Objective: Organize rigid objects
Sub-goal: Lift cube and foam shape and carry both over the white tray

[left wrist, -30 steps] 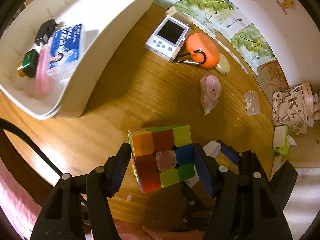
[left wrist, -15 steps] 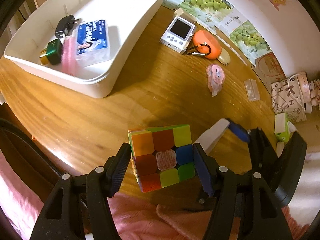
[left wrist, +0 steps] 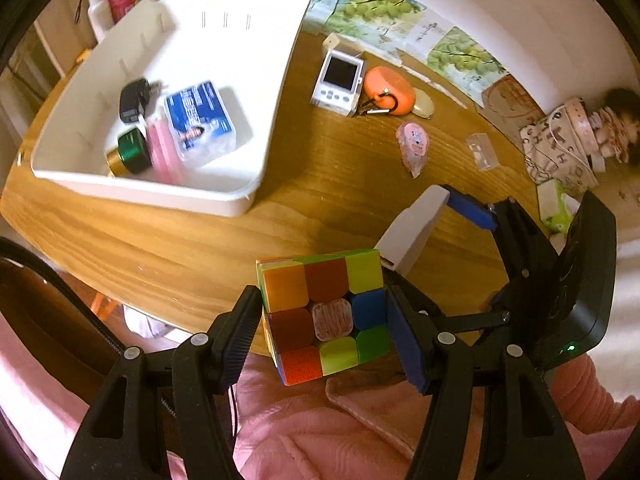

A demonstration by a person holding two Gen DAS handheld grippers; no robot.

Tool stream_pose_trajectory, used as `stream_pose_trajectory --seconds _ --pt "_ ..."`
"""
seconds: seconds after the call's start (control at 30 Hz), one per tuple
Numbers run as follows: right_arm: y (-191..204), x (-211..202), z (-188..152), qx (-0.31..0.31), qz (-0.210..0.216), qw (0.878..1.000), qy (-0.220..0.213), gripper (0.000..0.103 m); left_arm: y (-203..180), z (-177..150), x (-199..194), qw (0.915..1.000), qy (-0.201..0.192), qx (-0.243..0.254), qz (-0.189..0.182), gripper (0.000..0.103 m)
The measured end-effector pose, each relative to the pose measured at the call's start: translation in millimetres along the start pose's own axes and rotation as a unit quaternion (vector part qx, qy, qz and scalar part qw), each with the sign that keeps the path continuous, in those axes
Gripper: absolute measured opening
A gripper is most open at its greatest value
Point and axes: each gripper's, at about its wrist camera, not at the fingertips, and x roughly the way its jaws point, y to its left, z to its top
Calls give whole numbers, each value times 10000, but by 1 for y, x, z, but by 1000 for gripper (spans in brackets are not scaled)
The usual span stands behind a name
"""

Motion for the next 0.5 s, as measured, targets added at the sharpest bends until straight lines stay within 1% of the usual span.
stream_pose_trajectory --seconds 0.23,0.5 --pt "14 -13 35 137 -166 9991 -373 86 14 17 -27 9990 -108 436 -3 66" --pt "27 -17 71 338 -460 9956 -743 86 37 44 -54 9957 -392 840 38 66"
